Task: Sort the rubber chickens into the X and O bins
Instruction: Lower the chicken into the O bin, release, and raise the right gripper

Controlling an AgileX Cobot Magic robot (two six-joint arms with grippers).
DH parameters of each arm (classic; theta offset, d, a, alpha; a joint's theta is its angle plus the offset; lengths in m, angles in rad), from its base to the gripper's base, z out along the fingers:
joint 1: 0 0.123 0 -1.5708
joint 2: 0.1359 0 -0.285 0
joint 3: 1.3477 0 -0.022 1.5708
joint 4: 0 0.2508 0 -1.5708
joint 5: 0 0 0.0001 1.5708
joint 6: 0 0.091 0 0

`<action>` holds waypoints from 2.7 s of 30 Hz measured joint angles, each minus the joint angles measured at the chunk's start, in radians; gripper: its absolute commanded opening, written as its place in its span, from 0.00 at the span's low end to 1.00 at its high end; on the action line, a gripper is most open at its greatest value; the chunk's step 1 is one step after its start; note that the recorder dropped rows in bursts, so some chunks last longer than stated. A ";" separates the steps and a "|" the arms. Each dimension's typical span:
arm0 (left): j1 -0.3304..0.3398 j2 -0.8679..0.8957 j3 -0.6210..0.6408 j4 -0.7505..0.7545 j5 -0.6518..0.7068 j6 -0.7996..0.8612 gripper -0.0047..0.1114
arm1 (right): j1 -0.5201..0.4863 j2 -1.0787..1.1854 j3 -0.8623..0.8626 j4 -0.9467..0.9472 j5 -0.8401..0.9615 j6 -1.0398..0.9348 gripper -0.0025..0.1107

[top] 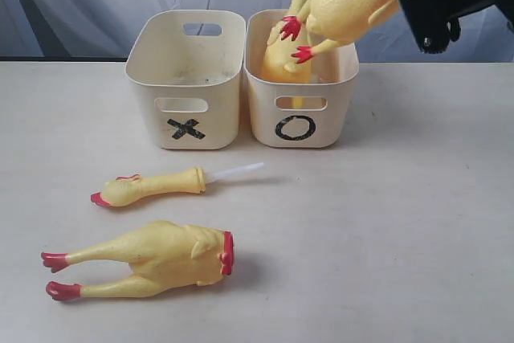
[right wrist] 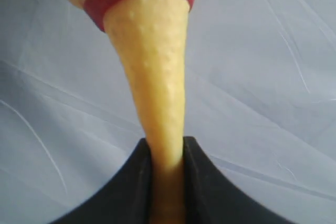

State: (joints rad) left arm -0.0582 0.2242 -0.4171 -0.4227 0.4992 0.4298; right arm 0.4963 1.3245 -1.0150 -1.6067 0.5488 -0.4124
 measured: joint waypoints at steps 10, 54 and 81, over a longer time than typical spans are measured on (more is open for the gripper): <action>0.000 0.000 -0.002 0.000 0.000 0.000 0.04 | -0.126 0.076 -0.119 0.012 -0.282 -0.009 0.01; 0.000 0.000 -0.002 0.000 0.000 0.000 0.04 | -0.143 0.243 -0.145 0.341 -0.309 -0.360 0.01; 0.000 0.000 -0.002 0.000 0.000 0.000 0.04 | -0.143 0.275 -0.149 0.339 -0.309 -0.354 0.26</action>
State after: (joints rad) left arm -0.0582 0.2242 -0.4190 -0.4227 0.4992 0.4298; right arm 0.3530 1.5994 -1.1636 -1.2680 0.2396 -0.7662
